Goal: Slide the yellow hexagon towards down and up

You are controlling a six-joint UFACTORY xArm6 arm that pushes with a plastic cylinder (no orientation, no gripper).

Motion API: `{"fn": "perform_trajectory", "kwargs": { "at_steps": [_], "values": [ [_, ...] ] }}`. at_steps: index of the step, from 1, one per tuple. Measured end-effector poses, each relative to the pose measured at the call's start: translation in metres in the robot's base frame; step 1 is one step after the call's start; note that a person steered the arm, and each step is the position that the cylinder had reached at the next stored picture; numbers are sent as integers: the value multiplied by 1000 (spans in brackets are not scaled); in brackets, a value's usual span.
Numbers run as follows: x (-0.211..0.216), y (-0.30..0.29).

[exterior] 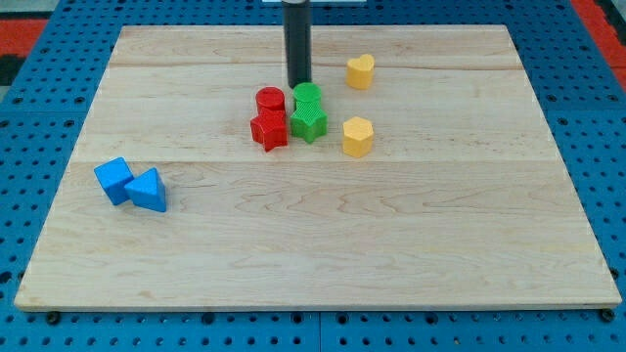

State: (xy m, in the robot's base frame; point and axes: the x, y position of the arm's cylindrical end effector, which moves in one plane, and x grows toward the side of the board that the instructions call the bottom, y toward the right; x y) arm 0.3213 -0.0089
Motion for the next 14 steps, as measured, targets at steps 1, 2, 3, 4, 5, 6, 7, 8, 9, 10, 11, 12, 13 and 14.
{"fn": "perform_trajectory", "kwargs": {
  "at_steps": [1, 2, 3, 4, 5, 6, 7, 8, 9, 10, 11, 12, 13, 14],
  "values": [
    [27, 5],
    [39, 13],
    [29, 76],
    [68, 79],
    [99, 74],
    [168, 75],
    [194, 64],
    [172, 63],
    [145, 65],
    [131, 62],
    [128, 62],
    [158, 54],
    [152, 25],
    [124, 36]
  ]
}}
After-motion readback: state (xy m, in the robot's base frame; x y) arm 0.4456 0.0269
